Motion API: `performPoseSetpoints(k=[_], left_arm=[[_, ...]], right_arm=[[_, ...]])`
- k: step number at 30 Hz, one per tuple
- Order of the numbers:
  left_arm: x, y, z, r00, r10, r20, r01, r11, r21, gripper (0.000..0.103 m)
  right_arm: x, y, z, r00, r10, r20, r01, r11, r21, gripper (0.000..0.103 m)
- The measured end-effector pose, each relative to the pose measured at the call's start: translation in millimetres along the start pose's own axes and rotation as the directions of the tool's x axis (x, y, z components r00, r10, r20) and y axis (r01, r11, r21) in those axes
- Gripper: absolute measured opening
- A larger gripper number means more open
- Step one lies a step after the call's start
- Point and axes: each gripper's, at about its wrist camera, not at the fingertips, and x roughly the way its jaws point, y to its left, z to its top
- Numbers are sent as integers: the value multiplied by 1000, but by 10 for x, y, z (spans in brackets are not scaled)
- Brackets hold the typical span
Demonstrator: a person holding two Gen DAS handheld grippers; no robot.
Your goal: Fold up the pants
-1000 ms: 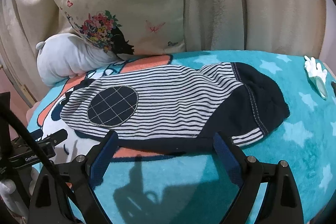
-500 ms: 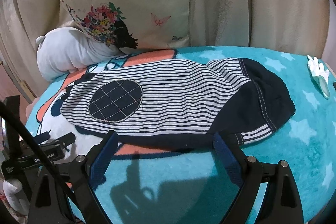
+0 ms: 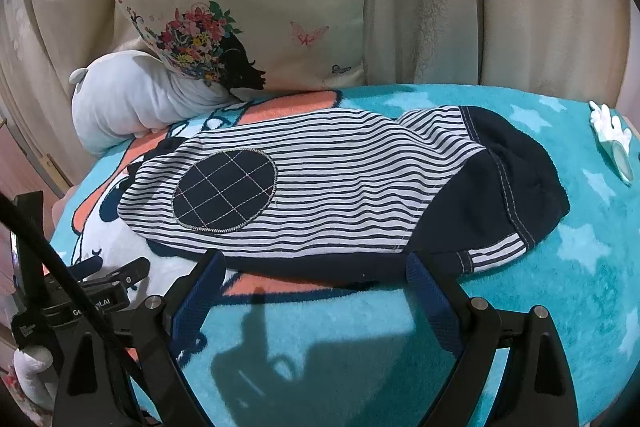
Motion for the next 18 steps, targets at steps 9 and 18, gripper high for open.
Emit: performPoseSetpoints(k=[9, 18], left_arm=[[-205, 140, 57, 998, -56, 37, 57, 998, -9, 82], [-427, 363, 382, 988, -119, 94, 128, 987, -99, 82]], right_arm=[[-82, -42, -50, 999, 36, 9, -36, 999, 5, 94], [-201, -375, 32, 999, 12, 39, -14, 999, 51, 91]])
